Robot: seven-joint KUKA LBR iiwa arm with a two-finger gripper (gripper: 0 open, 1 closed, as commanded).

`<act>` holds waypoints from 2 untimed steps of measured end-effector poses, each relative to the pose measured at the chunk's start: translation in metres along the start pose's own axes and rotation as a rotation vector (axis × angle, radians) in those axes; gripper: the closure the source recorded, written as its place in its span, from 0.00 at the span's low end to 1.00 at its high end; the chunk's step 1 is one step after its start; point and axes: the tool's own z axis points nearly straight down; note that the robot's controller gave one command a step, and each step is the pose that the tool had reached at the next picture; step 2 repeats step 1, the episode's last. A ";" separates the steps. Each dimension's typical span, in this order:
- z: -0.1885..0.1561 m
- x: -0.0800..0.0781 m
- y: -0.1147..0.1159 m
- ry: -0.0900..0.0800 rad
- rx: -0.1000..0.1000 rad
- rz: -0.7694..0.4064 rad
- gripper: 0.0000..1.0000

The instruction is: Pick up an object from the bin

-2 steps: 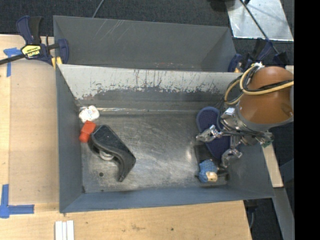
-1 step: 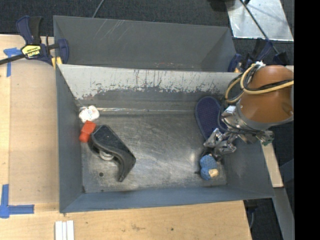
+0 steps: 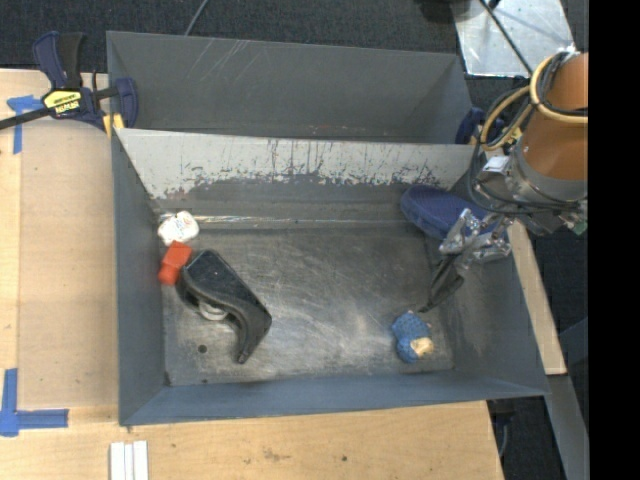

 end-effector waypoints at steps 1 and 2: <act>-0.113 -0.004 -0.007 -0.002 0.003 -0.003 1.00; -0.113 -0.004 -0.007 -0.002 0.003 -0.003 1.00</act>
Offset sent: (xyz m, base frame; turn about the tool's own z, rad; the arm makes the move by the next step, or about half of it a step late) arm 0.0039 -0.0012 0.1072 -0.0056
